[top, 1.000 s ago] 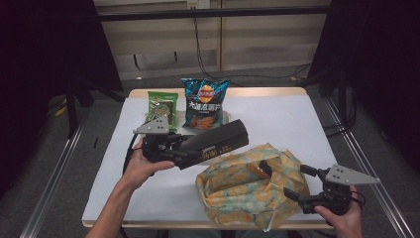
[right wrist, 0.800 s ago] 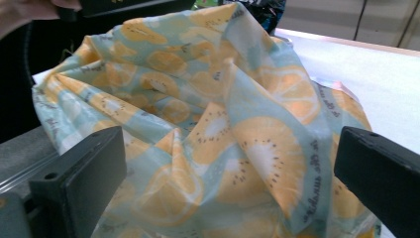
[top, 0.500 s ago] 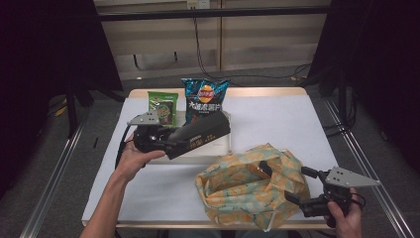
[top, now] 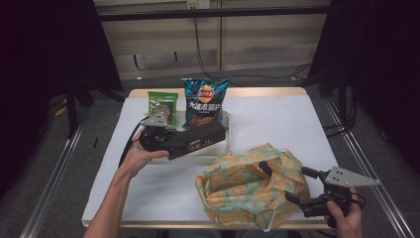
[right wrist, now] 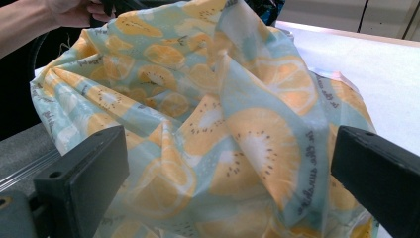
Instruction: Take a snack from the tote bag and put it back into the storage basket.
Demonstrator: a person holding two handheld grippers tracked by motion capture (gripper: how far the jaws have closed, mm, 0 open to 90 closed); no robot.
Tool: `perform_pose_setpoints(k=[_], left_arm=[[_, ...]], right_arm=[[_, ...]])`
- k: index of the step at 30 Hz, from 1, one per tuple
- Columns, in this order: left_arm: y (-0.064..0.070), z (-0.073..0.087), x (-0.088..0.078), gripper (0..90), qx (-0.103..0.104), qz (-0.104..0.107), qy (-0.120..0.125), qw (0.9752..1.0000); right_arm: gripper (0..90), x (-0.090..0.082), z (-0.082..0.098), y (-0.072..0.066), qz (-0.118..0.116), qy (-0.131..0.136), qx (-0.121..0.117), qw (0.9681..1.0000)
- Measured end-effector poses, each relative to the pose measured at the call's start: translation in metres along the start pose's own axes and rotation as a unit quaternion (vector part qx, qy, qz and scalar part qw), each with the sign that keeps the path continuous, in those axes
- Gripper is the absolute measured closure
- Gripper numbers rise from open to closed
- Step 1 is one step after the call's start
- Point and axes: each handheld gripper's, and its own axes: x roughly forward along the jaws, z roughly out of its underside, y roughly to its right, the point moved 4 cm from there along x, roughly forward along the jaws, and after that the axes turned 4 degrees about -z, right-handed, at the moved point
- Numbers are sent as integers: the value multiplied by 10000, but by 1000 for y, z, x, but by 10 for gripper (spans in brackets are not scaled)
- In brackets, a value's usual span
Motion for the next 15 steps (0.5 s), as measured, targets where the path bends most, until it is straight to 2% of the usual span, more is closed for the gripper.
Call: perform_pose_setpoints(k=[3,8,11,15], left_arm=[[-3,1,4,434,5,25,3,10000],[-7,4,10,434,22,22,-138,9999],[-9,7,20,433,-29,119,-201,9997],[-10,9,25,433,-11,86,-328,9994]], right_arm=[[10,0,0,0,-12,-4,12,10000],[10,0,0,1,-14,-2,0,10000],[9,0,1,2,-24,-2,8,10000],[9,0,1,2,-31,-10,-6,10000]])
